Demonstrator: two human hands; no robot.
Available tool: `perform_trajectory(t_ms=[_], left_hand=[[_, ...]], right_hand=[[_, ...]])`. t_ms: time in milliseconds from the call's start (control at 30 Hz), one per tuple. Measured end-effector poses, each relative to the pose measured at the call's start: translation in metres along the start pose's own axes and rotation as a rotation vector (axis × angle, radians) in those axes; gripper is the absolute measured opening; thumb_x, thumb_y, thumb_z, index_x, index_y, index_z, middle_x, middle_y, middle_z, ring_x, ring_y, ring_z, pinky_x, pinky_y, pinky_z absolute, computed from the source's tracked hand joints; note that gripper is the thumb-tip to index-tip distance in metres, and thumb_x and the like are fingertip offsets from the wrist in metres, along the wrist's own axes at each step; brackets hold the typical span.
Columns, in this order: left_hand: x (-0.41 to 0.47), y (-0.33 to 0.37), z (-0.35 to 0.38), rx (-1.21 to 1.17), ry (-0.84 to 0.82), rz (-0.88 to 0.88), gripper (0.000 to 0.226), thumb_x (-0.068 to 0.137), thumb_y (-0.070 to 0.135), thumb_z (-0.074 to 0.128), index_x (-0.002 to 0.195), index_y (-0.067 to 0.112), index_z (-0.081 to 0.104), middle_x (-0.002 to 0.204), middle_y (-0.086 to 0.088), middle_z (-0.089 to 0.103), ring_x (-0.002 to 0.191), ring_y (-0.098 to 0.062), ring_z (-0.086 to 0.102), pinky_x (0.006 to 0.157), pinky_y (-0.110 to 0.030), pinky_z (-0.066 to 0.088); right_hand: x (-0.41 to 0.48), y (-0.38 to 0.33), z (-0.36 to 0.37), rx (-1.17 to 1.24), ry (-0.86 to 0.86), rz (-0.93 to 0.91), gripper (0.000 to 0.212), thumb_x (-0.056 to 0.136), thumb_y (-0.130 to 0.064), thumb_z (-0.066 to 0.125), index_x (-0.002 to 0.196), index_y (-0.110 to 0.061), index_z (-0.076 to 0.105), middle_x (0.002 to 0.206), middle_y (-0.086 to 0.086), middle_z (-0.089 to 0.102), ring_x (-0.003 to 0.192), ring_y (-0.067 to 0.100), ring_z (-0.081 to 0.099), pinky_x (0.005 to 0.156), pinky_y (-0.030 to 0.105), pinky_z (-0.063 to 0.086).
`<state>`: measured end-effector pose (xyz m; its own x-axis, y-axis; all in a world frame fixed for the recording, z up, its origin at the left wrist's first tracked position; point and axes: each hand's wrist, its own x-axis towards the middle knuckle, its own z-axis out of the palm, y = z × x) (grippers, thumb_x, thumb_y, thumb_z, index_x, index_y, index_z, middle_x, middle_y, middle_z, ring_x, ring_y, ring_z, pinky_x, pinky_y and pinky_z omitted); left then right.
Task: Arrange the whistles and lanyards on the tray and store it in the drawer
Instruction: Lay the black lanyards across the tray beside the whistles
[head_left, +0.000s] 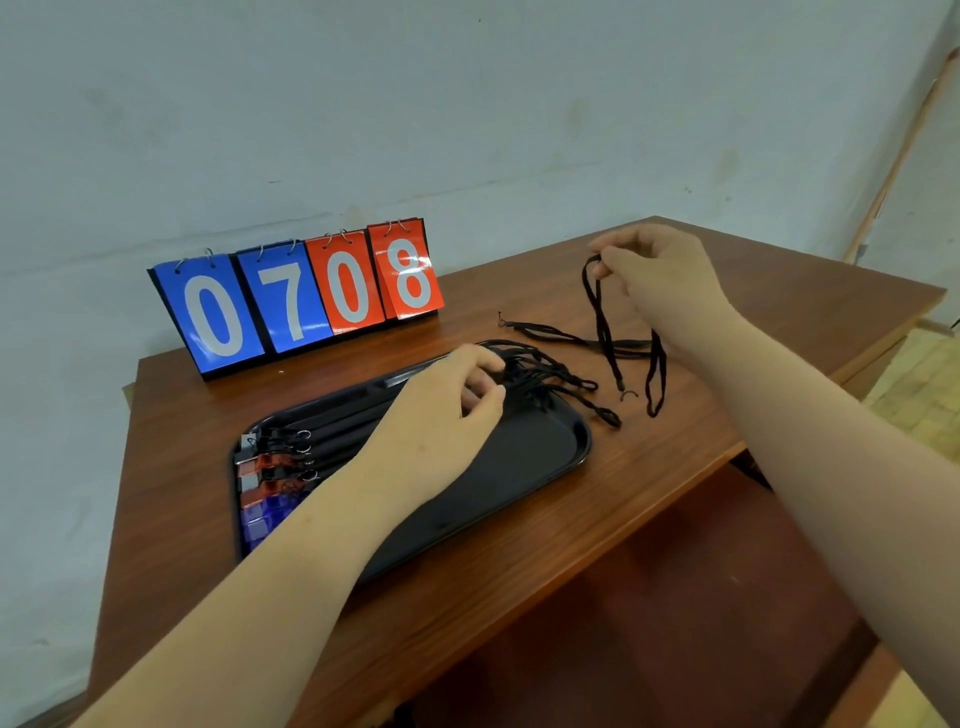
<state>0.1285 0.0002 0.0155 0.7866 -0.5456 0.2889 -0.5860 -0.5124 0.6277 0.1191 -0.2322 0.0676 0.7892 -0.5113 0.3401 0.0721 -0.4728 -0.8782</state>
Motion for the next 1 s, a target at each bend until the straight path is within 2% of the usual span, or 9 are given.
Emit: perform_trajectory(t_ms=[167,333,433,533,600,667,767,900,1000], left_hand=[[0.005,0.005,-0.016,-0.175,0.087,-0.038,0.053,0.095,0.031,0.063,0.141,0.033,0.037,0.126,0.018,0.056,0.107,0.003,0.056,0.089,-0.019,0.048],[0.002,0.005,-0.027,-0.267,0.087,-0.118,0.075,0.091,0.037,0.068,0.15,0.039,0.021,0.135,0.017,0.052,0.119,-0.005,0.052,0.097,-0.024,0.043],[-0.006,-0.003,-0.036,-0.249,0.086,-0.147,0.057,0.096,0.033,0.061,0.146,0.031,0.033,0.105,0.014,0.072,0.097,-0.004,0.065,0.079,-0.008,0.044],[-0.015,-0.011,-0.05,-0.256,0.133,-0.197,0.028,0.099,0.03,0.055,0.127,0.028,0.056,0.09,0.011,0.073,0.089,0.0,0.067,0.085,-0.018,0.05],[-0.021,-0.016,-0.062,-0.372,0.185,-0.251,0.015,0.099,0.027,0.055,0.109,0.025,0.067,0.087,0.002,0.073,0.085,-0.007,0.07,0.075,-0.018,0.056],[-0.03,-0.023,-0.075,-0.464,0.197,-0.266,0.018,0.1,0.027,0.054,0.095,0.02,0.069,0.08,-0.003,0.069,0.078,-0.016,0.07,0.073,-0.02,0.058],[-0.041,-0.04,-0.091,-0.461,0.188,-0.228,0.024,0.099,0.036,0.053,0.09,0.025,0.072,0.067,0.0,0.057,0.064,-0.014,0.057,0.078,-0.031,0.057],[-0.054,-0.062,-0.099,-0.387,0.251,-0.225,0.021,0.098,0.034,0.056,0.09,0.026,0.073,0.07,0.004,0.061,0.065,-0.008,0.056,0.071,-0.027,0.05],[-0.064,-0.072,-0.095,-0.364,0.283,-0.232,0.018,0.098,0.027,0.058,0.1,0.03,0.075,0.084,0.006,0.071,0.074,-0.004,0.061,0.072,-0.024,0.051]], right_hand=[[-0.02,-0.051,0.01,-0.052,-0.235,-0.113,0.013,0.094,-0.024,0.06,0.1,-0.025,0.072,0.073,-0.01,0.07,0.054,-0.013,0.053,0.071,0.021,0.037],[-0.04,-0.082,0.027,-0.014,-0.393,-0.199,0.01,0.093,-0.026,0.064,0.098,-0.025,0.072,0.073,-0.007,0.069,0.056,0.001,0.051,0.062,0.021,0.04],[-0.044,-0.09,0.033,-0.02,-0.386,-0.244,0.011,0.093,-0.024,0.064,0.1,-0.023,0.072,0.073,-0.008,0.069,0.055,-0.006,0.054,0.062,0.016,0.039],[-0.045,-0.089,0.034,-0.066,-0.353,-0.268,0.011,0.093,-0.026,0.064,0.1,-0.026,0.072,0.075,-0.007,0.071,0.069,0.003,0.062,0.066,0.016,0.045],[-0.046,-0.085,0.033,-0.099,-0.348,-0.272,0.011,0.093,-0.028,0.064,0.101,-0.028,0.072,0.079,-0.006,0.071,0.08,0.01,0.066,0.072,0.013,0.047],[-0.047,-0.079,0.032,-0.147,-0.358,-0.277,0.012,0.092,-0.03,0.064,0.101,-0.029,0.073,0.082,-0.007,0.069,0.085,0.008,0.066,0.07,0.008,0.045],[-0.048,-0.066,0.032,-0.226,-0.384,-0.266,0.019,0.092,-0.038,0.064,0.104,-0.027,0.074,0.091,-0.013,0.07,0.087,0.001,0.064,0.07,0.008,0.041],[-0.05,-0.043,0.033,-0.319,-0.452,-0.257,0.021,0.095,-0.037,0.06,0.109,-0.029,0.074,0.101,-0.019,0.07,0.092,-0.005,0.061,0.077,0.011,0.041],[-0.052,-0.025,0.036,-0.343,-0.494,-0.256,0.014,0.095,-0.033,0.061,0.102,-0.034,0.073,0.095,-0.026,0.066,0.089,-0.01,0.058,0.074,0.01,0.039]])
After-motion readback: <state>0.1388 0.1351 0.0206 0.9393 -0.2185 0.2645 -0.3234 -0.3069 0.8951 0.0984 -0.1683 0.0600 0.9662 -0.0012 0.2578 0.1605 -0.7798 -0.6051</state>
